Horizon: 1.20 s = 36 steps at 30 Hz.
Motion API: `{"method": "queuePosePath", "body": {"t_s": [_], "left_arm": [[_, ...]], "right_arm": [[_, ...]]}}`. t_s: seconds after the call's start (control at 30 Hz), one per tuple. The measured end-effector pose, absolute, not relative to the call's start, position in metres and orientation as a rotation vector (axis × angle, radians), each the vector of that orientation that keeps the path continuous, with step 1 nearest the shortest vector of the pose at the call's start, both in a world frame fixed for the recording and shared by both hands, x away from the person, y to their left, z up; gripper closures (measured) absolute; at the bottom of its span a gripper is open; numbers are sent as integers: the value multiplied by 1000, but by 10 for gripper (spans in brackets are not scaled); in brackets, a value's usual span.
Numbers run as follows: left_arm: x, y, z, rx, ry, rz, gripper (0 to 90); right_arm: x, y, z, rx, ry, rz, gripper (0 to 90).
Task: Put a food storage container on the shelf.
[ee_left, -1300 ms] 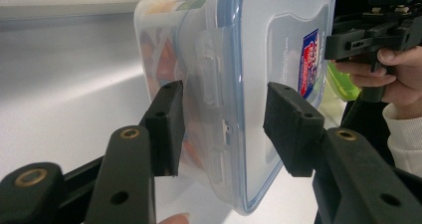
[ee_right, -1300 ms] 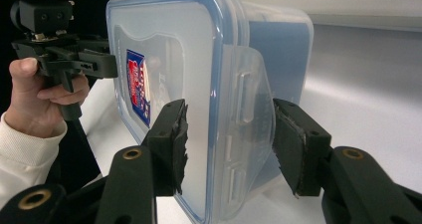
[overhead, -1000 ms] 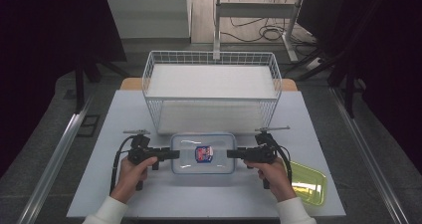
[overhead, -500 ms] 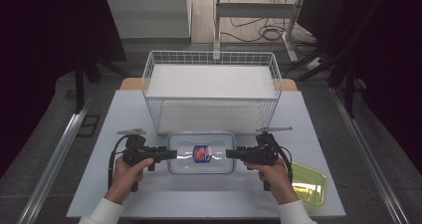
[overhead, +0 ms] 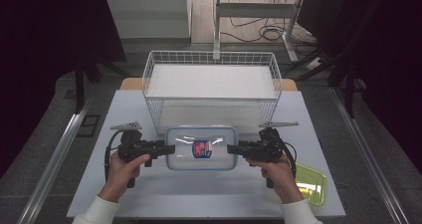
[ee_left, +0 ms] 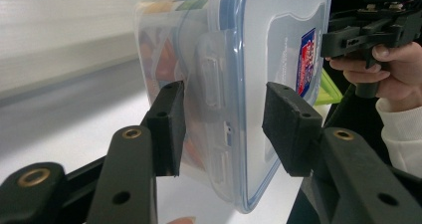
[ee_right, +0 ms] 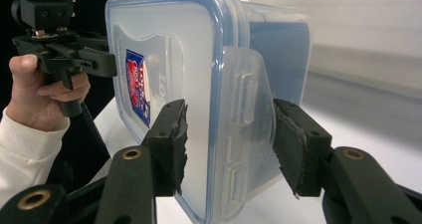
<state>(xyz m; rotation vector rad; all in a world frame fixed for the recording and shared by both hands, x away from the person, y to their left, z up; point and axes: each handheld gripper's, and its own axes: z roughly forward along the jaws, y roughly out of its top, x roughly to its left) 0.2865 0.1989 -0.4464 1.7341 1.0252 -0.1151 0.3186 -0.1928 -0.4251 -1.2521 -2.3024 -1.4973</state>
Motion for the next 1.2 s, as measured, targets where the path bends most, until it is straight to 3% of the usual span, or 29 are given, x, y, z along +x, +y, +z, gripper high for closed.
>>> {"method": "queuePosePath", "body": {"t_s": [1.2], "left_arm": [[313, 194, -345, 1715, 933, -1, 527]], "right_arm": [[337, -199, -331, -1187, -2358, -1680, 496]]}}
